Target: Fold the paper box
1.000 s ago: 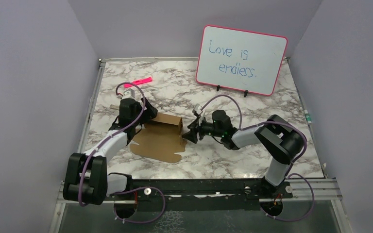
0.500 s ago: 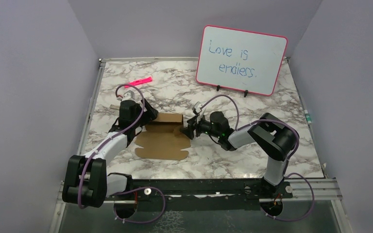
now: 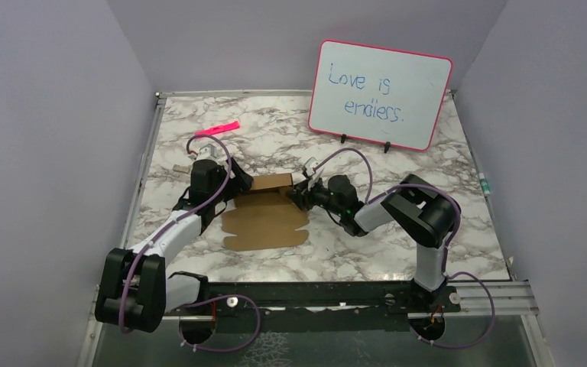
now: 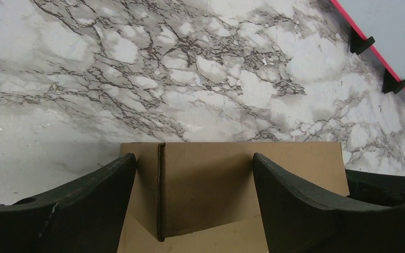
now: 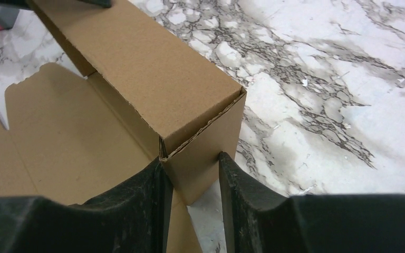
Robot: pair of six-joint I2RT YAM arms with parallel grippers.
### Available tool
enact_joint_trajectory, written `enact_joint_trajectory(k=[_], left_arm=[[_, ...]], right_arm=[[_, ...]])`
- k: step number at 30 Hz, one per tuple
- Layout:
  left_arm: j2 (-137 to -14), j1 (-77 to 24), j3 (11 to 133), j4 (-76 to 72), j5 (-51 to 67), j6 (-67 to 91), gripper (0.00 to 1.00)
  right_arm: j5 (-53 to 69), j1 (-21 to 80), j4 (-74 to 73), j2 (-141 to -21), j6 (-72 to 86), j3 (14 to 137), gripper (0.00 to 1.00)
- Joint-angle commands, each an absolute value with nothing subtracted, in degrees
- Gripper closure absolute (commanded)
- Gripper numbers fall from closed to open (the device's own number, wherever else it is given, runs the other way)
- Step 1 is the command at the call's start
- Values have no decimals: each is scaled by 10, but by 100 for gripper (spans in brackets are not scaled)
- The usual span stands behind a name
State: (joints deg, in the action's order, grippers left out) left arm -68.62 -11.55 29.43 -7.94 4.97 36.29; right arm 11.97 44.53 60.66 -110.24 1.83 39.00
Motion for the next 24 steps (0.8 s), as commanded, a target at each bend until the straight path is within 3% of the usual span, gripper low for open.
enact_joint_trajectory(k=[1,15,24], left_arm=[[-667,-127,287,-73,72,367,19],[-583,-158,276,-6,100,376,17],[-538,-159,364,93,65,340,14]], right_arm=[[74,448,648,-1099,10,391,63],[-10,448,606,-1054,-9,340,77],[22,449,583,-1033,-32,320,81]])
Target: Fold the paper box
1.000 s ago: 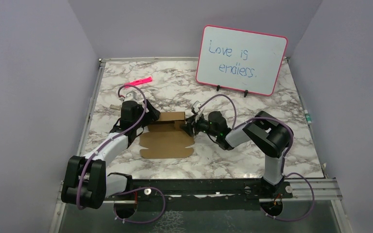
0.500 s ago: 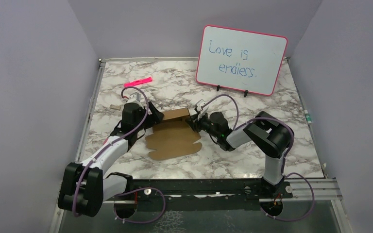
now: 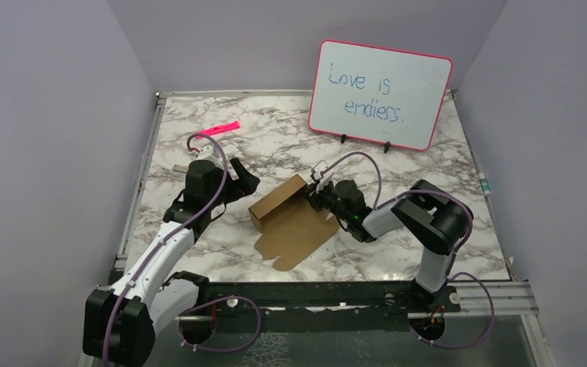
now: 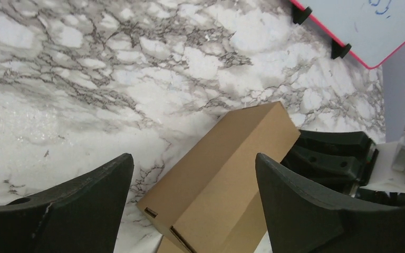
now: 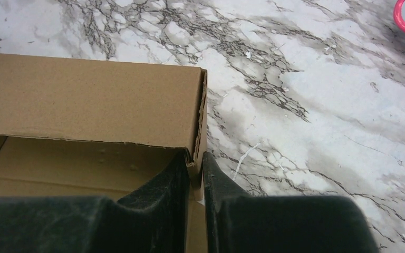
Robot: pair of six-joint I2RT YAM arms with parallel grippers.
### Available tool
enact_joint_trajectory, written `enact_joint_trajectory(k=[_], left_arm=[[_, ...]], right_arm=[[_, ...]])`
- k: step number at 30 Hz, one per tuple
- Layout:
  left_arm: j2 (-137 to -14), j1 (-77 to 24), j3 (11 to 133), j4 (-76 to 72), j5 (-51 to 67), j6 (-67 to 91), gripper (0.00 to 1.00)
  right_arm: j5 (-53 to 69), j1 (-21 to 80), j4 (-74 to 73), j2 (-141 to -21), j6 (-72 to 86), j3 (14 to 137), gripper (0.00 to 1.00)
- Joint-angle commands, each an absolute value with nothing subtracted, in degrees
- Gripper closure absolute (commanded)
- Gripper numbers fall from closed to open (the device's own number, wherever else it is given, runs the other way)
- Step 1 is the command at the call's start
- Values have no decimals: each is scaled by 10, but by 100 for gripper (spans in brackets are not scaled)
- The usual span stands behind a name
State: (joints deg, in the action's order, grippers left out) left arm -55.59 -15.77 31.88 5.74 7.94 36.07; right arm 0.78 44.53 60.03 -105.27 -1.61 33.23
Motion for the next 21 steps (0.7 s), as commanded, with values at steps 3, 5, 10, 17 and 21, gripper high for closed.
enact_joint_trajectory(k=[3,5,10,17,21], left_arm=[[-562,-159,387,84,102,328,13],[-606,-165,408,83,132,323,13],[-692,-217,439,47,132,319,13],[-805,-264,473,3,139,322,13],[-833,-279,476,-29,160,330,13]], right_arm=[[40,448,589,-1029,-29,312,82],[50,448,587,-1027,-27,310,82],[74,449,583,-1027,-21,311,81],[93,448,588,-1035,-11,318,81],[79,449,605,-1044,-4,317,78]])
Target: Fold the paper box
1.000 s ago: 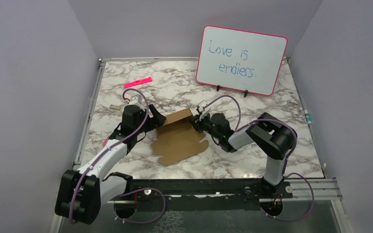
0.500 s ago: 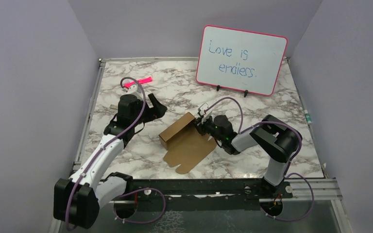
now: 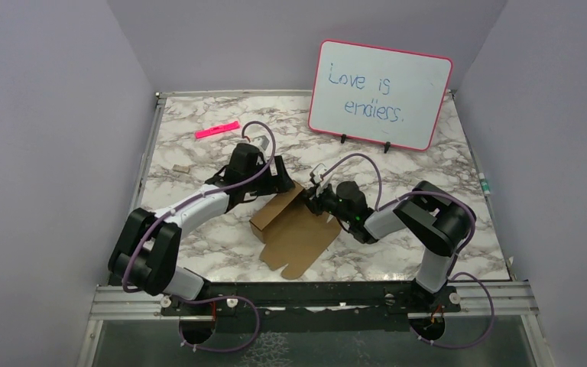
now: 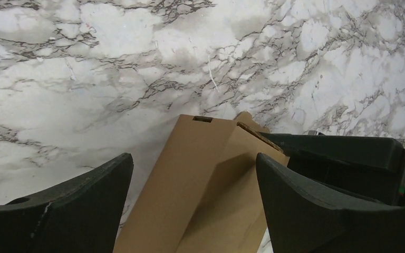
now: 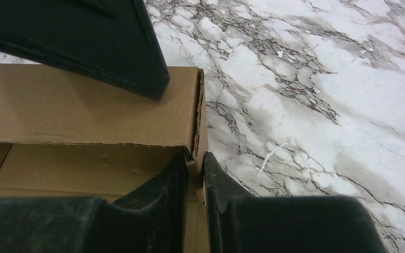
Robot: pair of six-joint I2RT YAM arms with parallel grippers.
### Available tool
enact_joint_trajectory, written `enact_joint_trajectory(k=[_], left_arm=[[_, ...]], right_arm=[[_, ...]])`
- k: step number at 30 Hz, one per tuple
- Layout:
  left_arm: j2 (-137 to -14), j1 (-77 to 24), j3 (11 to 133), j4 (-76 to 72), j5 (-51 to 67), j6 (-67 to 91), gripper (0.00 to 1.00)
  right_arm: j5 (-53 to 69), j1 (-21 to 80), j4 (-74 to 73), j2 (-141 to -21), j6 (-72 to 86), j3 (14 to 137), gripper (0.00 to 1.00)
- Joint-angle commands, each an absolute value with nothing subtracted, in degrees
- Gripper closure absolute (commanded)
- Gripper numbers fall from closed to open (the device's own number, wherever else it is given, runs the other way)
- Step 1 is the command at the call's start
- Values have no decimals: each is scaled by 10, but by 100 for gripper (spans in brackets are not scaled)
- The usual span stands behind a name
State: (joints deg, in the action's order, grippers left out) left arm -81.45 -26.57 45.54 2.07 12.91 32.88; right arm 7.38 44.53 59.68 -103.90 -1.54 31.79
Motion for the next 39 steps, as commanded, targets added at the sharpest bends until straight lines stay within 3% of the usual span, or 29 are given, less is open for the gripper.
enact_joint_trajectory(k=[1,11,27,36,39], left_arm=[[-837,-283,475,-32,163,332,13],[-831,-294,440,-76,200,375,20],[-789,-315,404,-89,222,417,21],[-780,-327,389,-89,215,424,21],[-778,-327,389,-81,208,417,22]], right_arm=[[67,448,614,-1045,-2,313,78],[-37,449,672,-1056,47,305,78],[-203,479,677,-1080,55,320,77],[-221,497,706,-1102,63,323,73],[-183,498,740,-1112,57,315,66]])
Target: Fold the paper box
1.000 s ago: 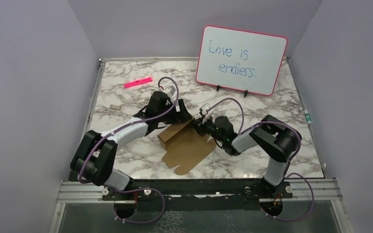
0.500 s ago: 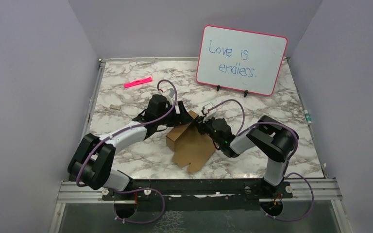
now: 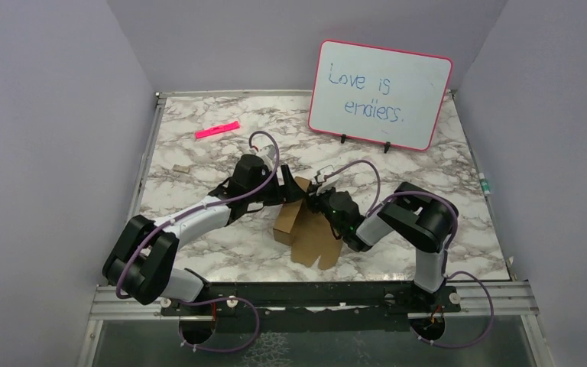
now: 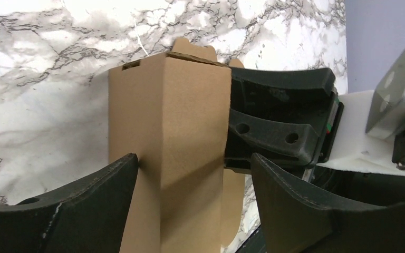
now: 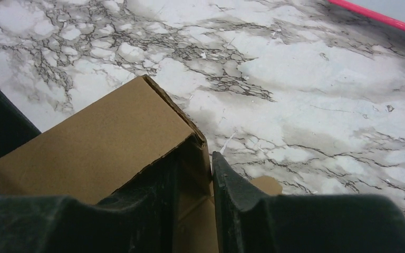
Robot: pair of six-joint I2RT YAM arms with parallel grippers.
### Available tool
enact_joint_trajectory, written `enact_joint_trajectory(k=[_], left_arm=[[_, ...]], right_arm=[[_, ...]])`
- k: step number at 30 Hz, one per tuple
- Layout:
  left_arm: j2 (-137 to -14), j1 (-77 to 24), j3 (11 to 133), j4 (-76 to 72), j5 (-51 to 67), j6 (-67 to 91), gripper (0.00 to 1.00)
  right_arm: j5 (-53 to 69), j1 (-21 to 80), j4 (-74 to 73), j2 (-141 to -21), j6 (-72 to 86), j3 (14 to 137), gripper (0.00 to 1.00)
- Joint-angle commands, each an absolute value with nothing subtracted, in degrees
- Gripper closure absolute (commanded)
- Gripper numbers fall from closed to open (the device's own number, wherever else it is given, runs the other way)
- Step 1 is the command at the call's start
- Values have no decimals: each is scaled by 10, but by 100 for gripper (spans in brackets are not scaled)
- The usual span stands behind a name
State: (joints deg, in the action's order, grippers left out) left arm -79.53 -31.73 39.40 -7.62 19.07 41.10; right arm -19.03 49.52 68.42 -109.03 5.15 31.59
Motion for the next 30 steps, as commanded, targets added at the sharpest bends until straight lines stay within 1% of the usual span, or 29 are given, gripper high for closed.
enact_joint_trajectory(k=[1,5,12,17,22,30], left_arm=[[-777,-328,392,-76,204,415,22],[-776,-328,393,-71,198,408,21],[-780,-327,406,-46,184,387,21],[-785,-327,409,-50,199,387,21],[-783,-327,408,-48,215,383,21],[-773,-327,408,-31,216,374,21]], right_arm=[[-173,497,748,-1116,56,315,64],[-141,497,775,-1137,51,316,62],[-106,497,838,-1157,42,304,62],[-130,497,854,-1161,46,308,70],[-190,497,835,-1151,55,313,76],[-277,504,764,-1124,68,317,83]])
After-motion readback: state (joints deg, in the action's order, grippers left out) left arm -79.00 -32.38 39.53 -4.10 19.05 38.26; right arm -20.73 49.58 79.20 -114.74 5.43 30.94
